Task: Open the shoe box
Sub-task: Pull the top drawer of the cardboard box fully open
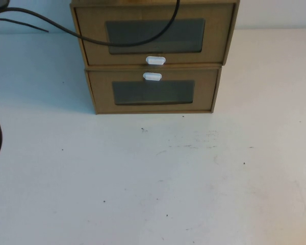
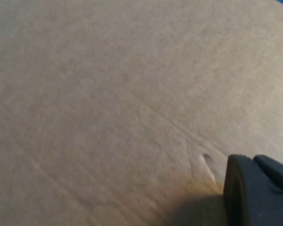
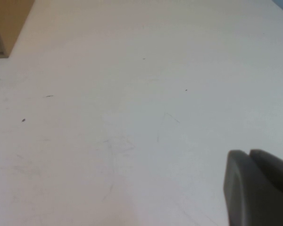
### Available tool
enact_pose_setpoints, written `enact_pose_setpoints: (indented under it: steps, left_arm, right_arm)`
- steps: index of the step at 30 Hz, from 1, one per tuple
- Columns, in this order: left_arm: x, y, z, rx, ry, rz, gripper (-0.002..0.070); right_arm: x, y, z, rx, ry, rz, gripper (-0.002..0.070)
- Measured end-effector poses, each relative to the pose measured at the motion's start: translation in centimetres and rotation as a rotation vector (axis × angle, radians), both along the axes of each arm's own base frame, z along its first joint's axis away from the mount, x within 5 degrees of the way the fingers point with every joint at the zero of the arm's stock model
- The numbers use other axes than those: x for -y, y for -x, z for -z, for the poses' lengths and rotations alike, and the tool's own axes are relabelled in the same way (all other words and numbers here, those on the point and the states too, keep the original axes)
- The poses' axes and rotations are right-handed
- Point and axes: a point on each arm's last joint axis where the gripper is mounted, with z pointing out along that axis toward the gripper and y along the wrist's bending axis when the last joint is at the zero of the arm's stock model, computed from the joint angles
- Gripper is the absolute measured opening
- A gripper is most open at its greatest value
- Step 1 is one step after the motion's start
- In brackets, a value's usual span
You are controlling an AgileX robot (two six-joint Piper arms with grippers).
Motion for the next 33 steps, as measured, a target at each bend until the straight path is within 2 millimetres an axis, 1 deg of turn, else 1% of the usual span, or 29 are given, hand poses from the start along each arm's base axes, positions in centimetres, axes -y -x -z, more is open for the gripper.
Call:
enact_pose_setpoints:
  steps: [11,12,16,18,27,29,33]
  left_arm:
    - [0.0,-0.1,0.0,0.0,0.005,-0.003,-0.0004]
    - [0.0,-0.1,0.0,0.0,0.005,-0.003,-0.0004]
    - [0.0,-0.1,0.0,-0.001,0.006,-0.004,-0.0004]
    - [0.0,-0.1,0.0,-0.001,0.006,-0.004,-0.0004]
    - [0.0,-0.1,0.1,-0.002,0.007,-0.004,-0.0004]
    - [0.0,-0.1,0.1,-0.002,0.007,-0.004,-0.0004]
    - [0.0,-0.1,0.1,-0.002,0.007,-0.004,-0.0004]
  right_arm:
    - [0.0,0.0,0.0,0.0,0.007,0.001,-0.0015]
    - [0.1,0.0,0.0,-0.002,0.024,0.002,-0.0015]
    - [0.7,0.0,0.0,-0.013,0.183,0.014,-0.0015]
    - [0.8,0.1,-0.1,-0.016,0.224,0.017,-0.0015]
    - [0.9,0.0,-0.2,-0.008,0.248,0.018,-0.0015]
    - [0.6,-0.1,-0.5,0.04,0.205,0.011,-0.0015]
    - [0.0,-0.4,-1.4,0.165,-0.032,0.004,-0.0015]
